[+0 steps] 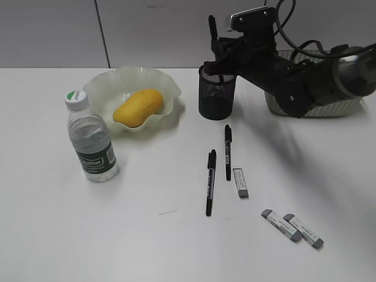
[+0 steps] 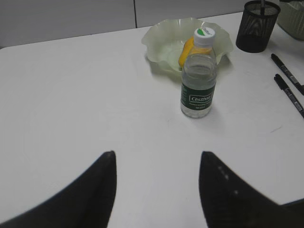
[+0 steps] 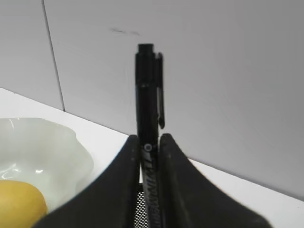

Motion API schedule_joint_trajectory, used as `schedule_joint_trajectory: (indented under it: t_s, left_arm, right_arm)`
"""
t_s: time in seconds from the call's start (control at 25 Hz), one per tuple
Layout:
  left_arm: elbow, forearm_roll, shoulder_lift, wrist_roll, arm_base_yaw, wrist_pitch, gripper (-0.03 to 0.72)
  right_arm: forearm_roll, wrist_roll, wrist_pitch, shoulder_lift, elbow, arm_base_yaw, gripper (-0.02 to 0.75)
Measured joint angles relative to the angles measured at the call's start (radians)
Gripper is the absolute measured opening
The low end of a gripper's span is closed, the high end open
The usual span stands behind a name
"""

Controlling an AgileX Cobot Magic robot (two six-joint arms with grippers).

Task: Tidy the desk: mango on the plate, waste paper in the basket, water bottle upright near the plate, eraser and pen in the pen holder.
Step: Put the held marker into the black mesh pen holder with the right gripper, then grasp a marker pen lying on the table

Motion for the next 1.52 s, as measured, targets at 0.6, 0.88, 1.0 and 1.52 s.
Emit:
schedule_joint_trajectory:
  t_s: [0.6,0.88,1.0,1.52]
  left_arm:
    - [0.0,0.0,0.0,0.0,0.0,0.0,0.368]
    - [0.0,0.0,0.0,0.0,0.0,0.0,0.333]
    - [0.0,0.0,0.0,0.0,0.0,0.0,0.329]
    - [-0.061,-0.15,0.269,0.143,0.0,-0.145,0.33]
  right_arm:
    - [-0.04,0.039,0.952,-0.404,0.0,0.0,0.494]
    - [-0.047,0.036,1.588,-0.765,0.209,0.0,0.406]
    - [-0.018,0.033,1.765,-0.952,0.335,0.0,0.389]
    - [0.038,0.003,1.826,-1.939,0.672,0.0,0.351]
